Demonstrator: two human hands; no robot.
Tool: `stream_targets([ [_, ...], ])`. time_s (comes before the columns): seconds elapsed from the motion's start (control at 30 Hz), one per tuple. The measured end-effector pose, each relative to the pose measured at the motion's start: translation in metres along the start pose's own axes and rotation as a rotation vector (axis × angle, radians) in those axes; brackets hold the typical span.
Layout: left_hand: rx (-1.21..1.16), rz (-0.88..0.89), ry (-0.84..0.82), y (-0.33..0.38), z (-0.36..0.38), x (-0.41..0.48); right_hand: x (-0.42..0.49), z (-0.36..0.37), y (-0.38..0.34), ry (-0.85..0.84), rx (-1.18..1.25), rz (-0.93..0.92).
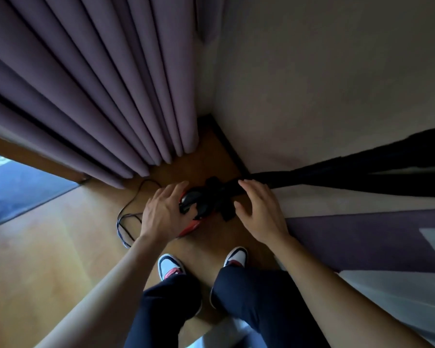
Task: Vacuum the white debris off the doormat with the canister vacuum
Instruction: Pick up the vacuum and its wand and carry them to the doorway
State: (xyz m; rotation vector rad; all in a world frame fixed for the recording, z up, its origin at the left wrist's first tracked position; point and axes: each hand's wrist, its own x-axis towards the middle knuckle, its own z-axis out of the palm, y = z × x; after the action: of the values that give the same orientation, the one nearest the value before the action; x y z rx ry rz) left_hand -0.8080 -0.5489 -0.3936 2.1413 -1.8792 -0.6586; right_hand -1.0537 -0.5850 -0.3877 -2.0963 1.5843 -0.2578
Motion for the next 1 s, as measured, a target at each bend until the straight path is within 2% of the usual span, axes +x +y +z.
stream_targets([
  [0.27, 0.006, 0.001, 0.054, -0.035, 0.132, 0.017, -0.009, 0.098, 0.086, 0.109, 0.152, -0.007],
  [0.37, -0.005, 0.014, 0.081, -0.040, 0.164, 0.011, -0.020, 0.114, 0.109, 0.209, 0.176, -0.012],
  [0.5, -0.043, 0.031, 0.138, -0.049, 0.197, 0.002, -0.018, 0.121, 0.123, 0.316, 0.303, 0.107],
  [0.67, -0.092, -0.059, 0.081, -0.073, 0.229, 0.020, 0.015, 0.130, 0.121, 0.419, 0.347, 0.284],
  [0.73, -0.130, -0.073, 0.046, -0.082, 0.238, 0.035, 0.032, 0.133, 0.124, 0.465, 0.428, 0.335],
  [1.0, -0.132, -0.064, -0.055, -0.095, 0.267, 0.074, 0.078, 0.138, 0.129, 0.504, 0.970, 0.195],
])
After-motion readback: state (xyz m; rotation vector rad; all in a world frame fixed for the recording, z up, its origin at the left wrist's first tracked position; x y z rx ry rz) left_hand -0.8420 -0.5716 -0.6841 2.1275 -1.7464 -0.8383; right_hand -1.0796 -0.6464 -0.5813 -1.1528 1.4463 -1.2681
